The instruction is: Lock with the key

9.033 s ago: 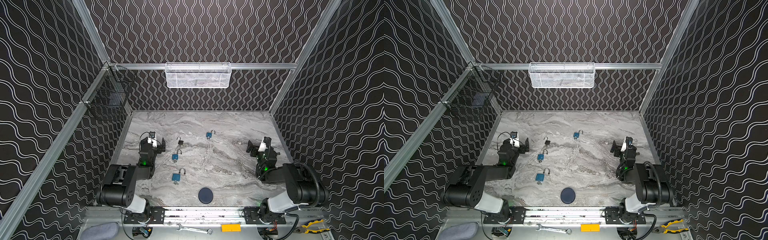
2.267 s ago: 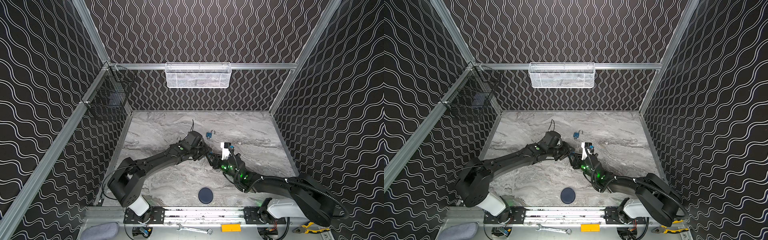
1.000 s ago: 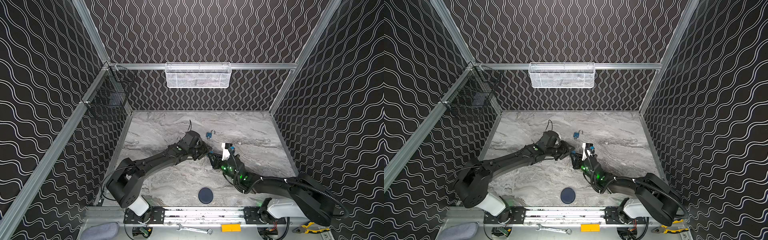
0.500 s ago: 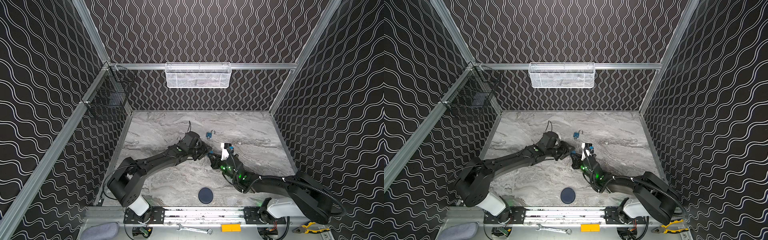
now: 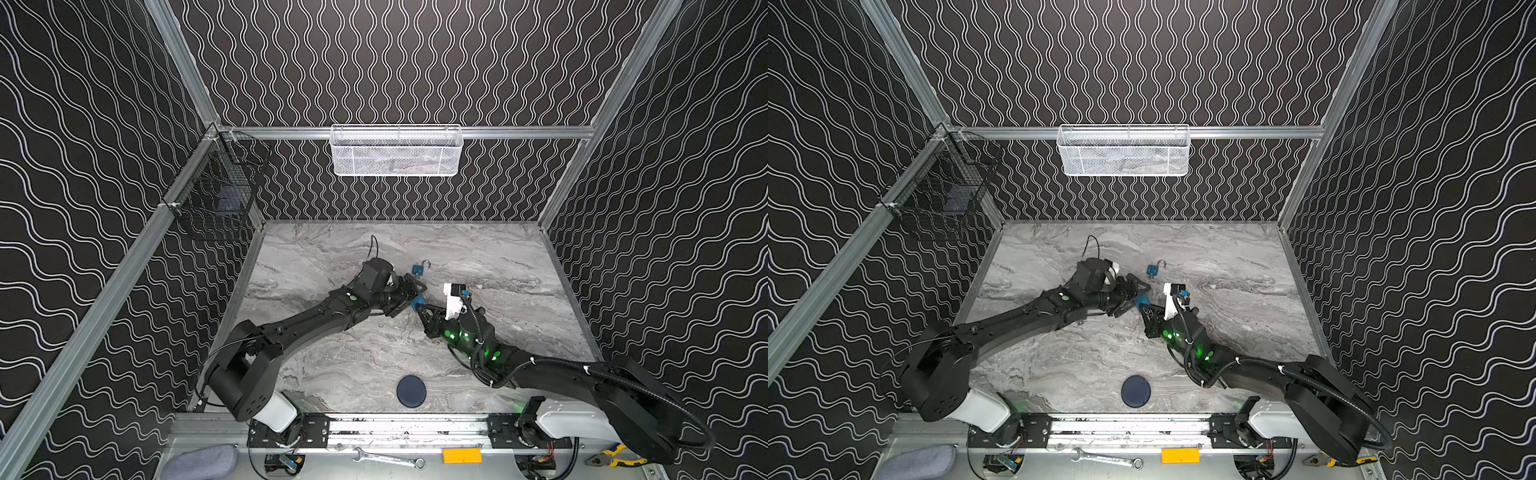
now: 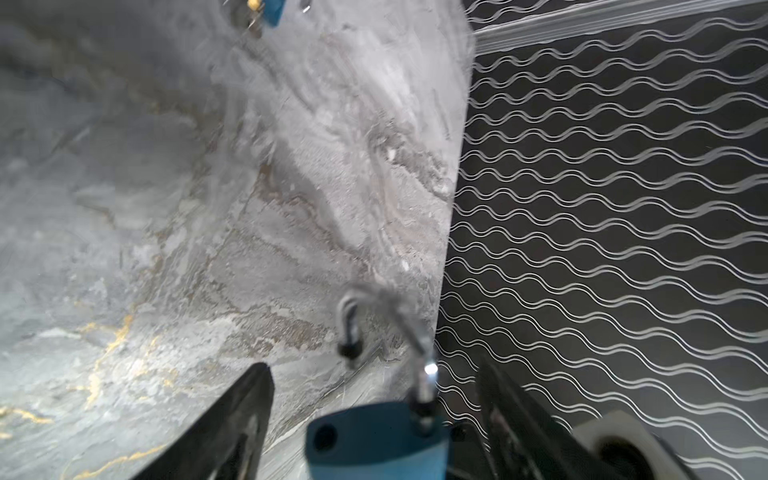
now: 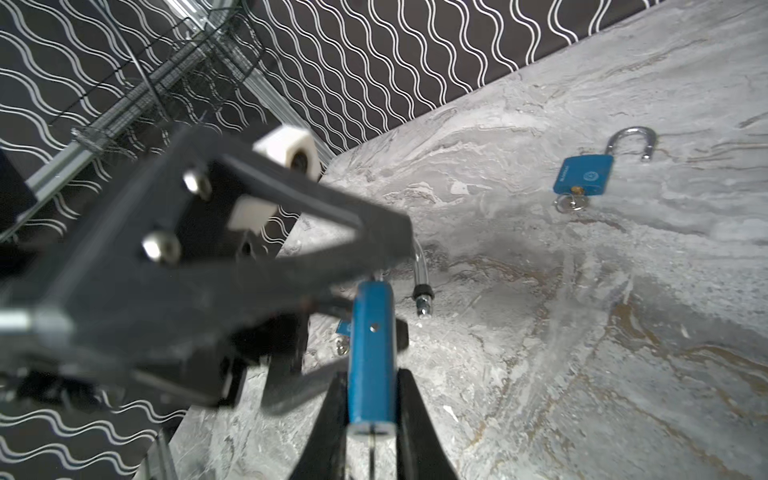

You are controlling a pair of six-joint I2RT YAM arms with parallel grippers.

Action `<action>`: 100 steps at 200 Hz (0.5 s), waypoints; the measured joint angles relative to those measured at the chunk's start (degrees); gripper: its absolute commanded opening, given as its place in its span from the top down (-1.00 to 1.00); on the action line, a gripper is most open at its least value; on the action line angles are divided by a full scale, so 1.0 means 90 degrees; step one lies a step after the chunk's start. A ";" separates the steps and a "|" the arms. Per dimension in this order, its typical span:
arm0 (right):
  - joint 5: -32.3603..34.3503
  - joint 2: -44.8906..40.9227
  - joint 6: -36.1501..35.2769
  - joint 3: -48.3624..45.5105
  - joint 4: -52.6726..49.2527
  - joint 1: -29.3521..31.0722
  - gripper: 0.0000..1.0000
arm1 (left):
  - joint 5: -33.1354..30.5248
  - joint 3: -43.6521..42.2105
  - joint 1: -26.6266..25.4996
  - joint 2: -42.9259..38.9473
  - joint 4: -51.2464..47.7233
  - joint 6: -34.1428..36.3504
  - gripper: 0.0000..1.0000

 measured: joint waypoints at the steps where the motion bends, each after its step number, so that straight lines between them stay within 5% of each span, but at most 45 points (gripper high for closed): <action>1: -0.0024 -0.0022 0.0000 0.0000 -0.0017 -0.0010 1.00 | 0.0000 0.0010 0.0005 -0.0007 -0.0002 0.0019 -0.78; 44: -0.0741 -0.0797 0.0019 0.0197 -0.1161 -0.0498 1.00 | 0.0051 -0.0347 0.0454 -0.0806 -0.0155 0.1052 -0.97; 100: -0.2327 -0.1307 0.0238 0.0661 -0.2783 -0.1705 1.00 | 0.0556 -0.1214 0.1115 -0.1508 -0.0155 0.2305 -0.97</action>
